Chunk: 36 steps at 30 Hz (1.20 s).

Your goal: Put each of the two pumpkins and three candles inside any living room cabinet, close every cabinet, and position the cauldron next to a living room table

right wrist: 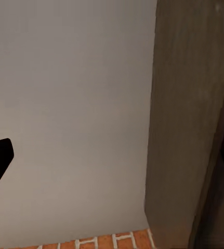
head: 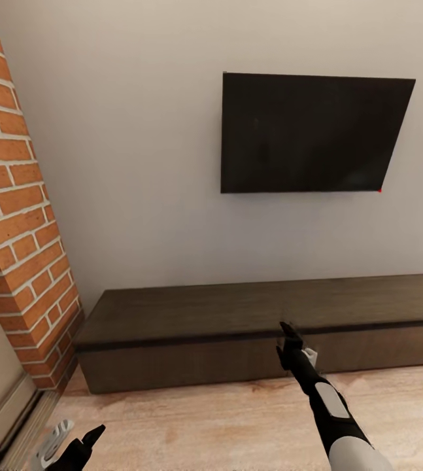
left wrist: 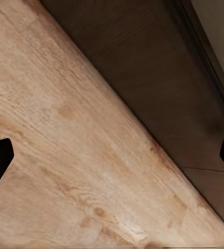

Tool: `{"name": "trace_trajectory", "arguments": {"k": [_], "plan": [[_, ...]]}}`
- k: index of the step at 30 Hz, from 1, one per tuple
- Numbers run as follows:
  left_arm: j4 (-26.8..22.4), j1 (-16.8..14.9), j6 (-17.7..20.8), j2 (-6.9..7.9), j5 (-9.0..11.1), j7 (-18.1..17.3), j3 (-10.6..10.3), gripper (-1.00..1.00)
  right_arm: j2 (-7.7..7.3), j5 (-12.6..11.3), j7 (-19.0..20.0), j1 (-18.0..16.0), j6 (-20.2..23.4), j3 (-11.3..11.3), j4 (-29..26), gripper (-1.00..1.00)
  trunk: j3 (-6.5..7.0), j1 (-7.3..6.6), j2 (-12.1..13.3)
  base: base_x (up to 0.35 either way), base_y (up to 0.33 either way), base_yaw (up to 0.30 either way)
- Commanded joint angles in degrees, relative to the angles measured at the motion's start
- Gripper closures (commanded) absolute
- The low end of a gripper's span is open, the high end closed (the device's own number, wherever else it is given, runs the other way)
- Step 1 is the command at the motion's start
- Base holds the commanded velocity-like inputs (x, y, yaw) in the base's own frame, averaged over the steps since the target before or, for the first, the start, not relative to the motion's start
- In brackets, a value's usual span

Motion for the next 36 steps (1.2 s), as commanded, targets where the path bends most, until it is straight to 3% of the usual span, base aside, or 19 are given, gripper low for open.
{"name": "trace_trajectory", "arguments": {"k": [1,11,16,23,26,30,36], "plan": [[-0.10,-0.01,0.16,0.02,0.60,0.56,-0.20,-1.00,0.03,-0.47,0.24,-0.14,0.01,-0.37,1.10,-1.00,-0.23,0.22,-0.44,0.000,0.000,0.000],[-0.12,-0.26,0.08,-0.74,0.45,0.94,-2.04,-1.00,-0.14,-0.55,2.14,-0.67,-1.71,-0.40,5.07,-1.00,-2.02,2.42,-4.45,0.000,0.000,0.000],[-0.13,-0.28,0.00,-0.90,0.33,0.79,-2.27,-1.00,-0.34,-0.59,6.24,-0.88,-1.69,-0.42,5.27,-1.00,-2.92,3.51,-6.46,0.000,0.000,0.000],[-0.13,-0.29,-0.01,-0.88,0.26,0.57,-2.26,-1.00,-2.26,-0.53,7.04,-1.85,-1.18,-0.50,5.67,-1.00,-4.18,5.05,-9.27,0.000,0.000,0.000],[-0.13,-0.29,-0.02,-0.84,0.25,0.55,-2.24,-1.00,-2.59,-0.41,5.55,-2.34,-0.49,-0.47,5.80,-1.00,-4.71,5.71,-10.47,0.000,0.000,0.000],[-0.13,-0.29,-0.02,-0.71,0.25,0.48,-2.23,-1.00,-2.91,-0.28,-0.25,-3.57,1.68,-0.37,5.86,-1.00,-5.43,6.59,-12.07,0.000,0.000,0.000],[-0.13,-0.29,-0.02,-0.42,0.24,0.47,-2.22,-1.00,-3.00,-0.08,-4.76,-4.73,8.49,-0.20,5.60,-1.00,-6.51,7.91,-14.48,0.000,0.000,0.000]]}}
